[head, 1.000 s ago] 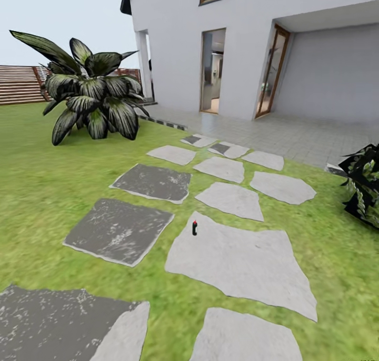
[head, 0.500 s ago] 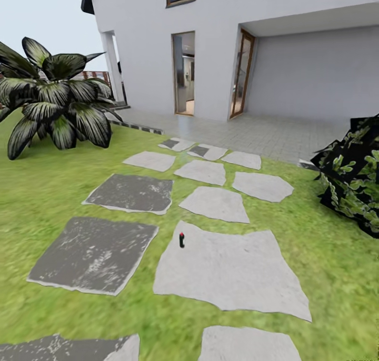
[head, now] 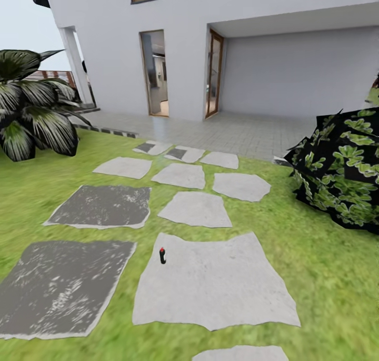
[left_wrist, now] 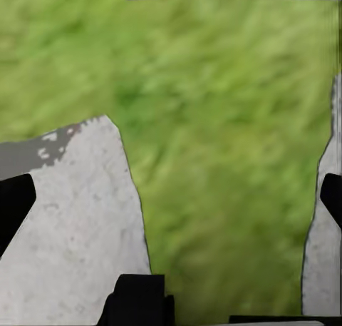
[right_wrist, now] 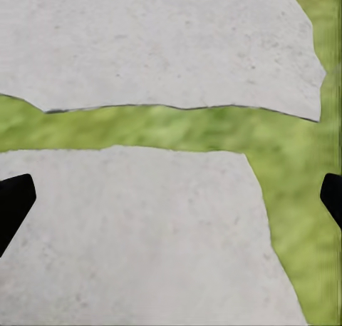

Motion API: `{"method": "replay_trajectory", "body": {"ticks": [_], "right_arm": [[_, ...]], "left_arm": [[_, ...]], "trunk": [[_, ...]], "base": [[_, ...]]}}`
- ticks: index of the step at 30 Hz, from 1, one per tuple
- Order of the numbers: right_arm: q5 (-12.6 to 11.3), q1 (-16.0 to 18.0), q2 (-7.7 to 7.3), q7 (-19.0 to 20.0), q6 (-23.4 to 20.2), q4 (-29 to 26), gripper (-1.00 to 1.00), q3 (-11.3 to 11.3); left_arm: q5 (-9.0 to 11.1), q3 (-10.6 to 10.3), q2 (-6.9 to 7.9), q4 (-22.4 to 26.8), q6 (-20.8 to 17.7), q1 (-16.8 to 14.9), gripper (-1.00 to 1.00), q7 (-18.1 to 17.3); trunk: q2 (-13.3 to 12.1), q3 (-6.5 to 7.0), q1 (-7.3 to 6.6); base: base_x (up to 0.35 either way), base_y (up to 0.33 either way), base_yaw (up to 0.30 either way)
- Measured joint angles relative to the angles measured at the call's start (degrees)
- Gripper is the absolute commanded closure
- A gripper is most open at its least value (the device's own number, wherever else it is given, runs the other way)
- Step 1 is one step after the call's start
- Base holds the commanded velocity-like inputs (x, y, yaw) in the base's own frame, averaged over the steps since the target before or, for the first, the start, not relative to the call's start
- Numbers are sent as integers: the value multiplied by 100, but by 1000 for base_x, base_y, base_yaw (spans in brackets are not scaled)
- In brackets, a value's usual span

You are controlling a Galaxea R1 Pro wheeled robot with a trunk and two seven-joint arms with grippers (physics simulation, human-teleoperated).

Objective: In the garden, pick up the pesticide atomizer on the floor and spray pesticide onto both trees until each tree trunk is fully covered.

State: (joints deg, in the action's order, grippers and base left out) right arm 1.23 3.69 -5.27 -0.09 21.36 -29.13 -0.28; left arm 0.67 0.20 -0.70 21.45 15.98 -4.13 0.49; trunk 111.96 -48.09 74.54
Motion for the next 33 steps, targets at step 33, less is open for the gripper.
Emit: {"method": "replay_trajectory", "body": {"ticks": [33], "right_arm": [[0,0,3,-9,0,4,-100,2]], "left_arm": [[3,-11,-13,-5,-8,0,-100,30]], "trunk": [[0,0,0]], "base": [[303,-66,-39]]}}
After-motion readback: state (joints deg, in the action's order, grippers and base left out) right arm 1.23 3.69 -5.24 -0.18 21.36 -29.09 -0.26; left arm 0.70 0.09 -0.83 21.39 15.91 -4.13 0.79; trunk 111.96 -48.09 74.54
